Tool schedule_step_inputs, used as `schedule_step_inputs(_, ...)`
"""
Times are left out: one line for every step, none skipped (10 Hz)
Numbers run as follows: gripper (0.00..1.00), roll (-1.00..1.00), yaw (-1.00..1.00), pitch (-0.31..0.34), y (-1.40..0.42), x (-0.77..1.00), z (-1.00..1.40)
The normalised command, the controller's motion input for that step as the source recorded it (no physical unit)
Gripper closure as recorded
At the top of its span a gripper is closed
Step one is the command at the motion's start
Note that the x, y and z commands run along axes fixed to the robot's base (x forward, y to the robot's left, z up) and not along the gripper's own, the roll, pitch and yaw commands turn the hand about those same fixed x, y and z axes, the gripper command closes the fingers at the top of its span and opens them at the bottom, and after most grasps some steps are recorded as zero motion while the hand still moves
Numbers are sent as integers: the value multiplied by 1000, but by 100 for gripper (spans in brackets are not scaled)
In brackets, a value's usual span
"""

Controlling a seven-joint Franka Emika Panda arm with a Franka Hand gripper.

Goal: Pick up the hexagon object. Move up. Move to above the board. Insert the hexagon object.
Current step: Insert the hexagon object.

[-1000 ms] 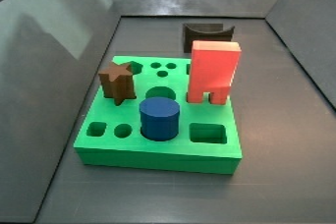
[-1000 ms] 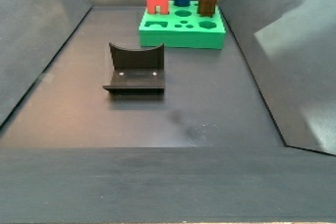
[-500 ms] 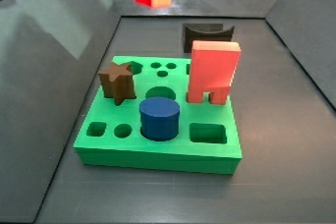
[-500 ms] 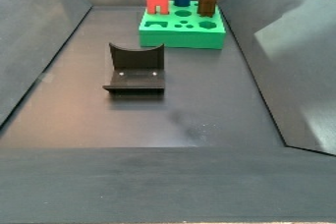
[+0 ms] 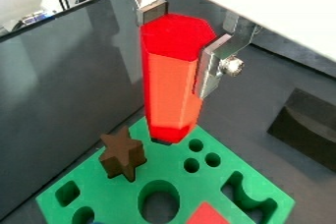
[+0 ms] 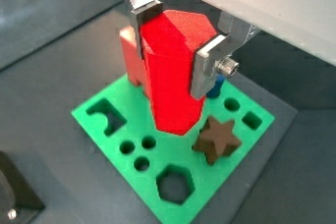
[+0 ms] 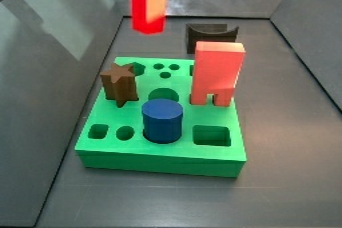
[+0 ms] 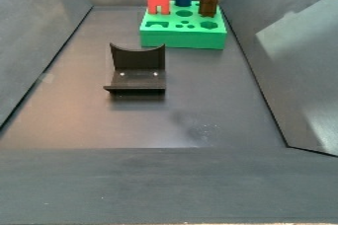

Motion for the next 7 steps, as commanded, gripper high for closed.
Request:
schedule_step_inputs(100,1,0,0,260,-174,-346)
schedule_step_inputs(100,0,0,0,283,-71,-314)
schedule_step_inputs(100,-17,0,0,306,-6,-300)
schedule_step_inputs(100,-73,-14,-27,251,0,-314)
schedule_step_inputs(100,-163,-40,-100,226,0,-386)
schedule_step_inputs(100,-207,-66,-123,206,0,-383)
schedule_step_inputs(100,-221,-69,-127,203,0,-371)
